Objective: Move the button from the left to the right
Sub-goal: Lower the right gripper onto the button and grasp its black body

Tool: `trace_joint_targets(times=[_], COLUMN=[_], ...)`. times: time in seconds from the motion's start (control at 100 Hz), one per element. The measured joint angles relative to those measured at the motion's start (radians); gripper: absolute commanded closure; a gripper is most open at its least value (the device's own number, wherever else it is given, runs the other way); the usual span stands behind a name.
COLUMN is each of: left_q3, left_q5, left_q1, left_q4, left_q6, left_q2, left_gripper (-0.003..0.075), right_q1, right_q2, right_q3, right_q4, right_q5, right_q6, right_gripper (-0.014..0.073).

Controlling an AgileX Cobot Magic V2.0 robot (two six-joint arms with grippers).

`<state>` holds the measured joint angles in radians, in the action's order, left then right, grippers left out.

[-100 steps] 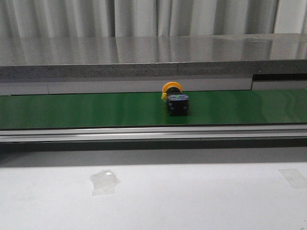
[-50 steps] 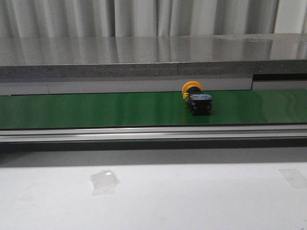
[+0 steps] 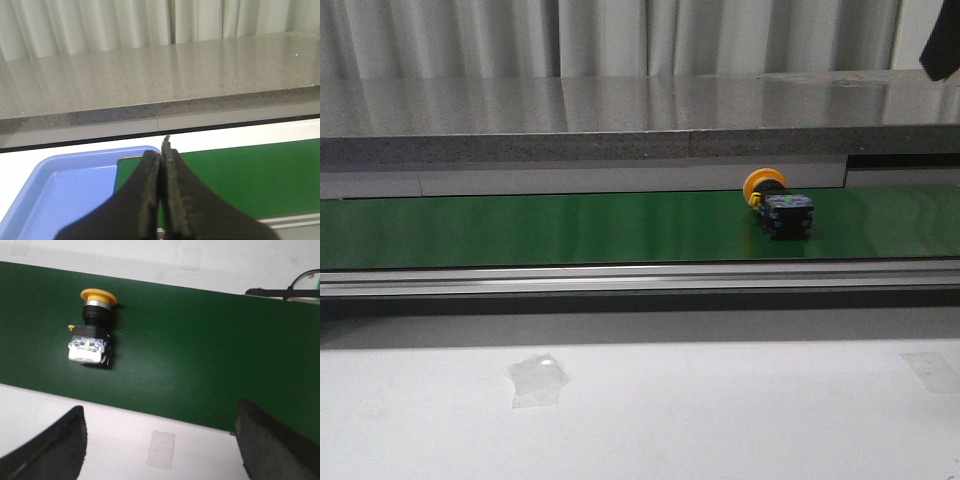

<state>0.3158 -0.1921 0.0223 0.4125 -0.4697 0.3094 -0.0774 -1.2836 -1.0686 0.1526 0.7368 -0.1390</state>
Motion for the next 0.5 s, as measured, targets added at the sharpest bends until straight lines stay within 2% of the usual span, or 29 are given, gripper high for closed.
trace_joint_targets(times=[0.5], left_q3=[0.000], left_q5=[0.000], left_q1=[0.000], left_q4=[0.000], left_q6=[0.000], left_q2=[0.000], left_gripper=[0.0740], right_q1=[-0.030], right_q2=[-0.324], right_q3=[-0.179], right_q4=[0.005], right_q5=[0.002], right_q6=[-0.052], right_gripper=[-0.0007])
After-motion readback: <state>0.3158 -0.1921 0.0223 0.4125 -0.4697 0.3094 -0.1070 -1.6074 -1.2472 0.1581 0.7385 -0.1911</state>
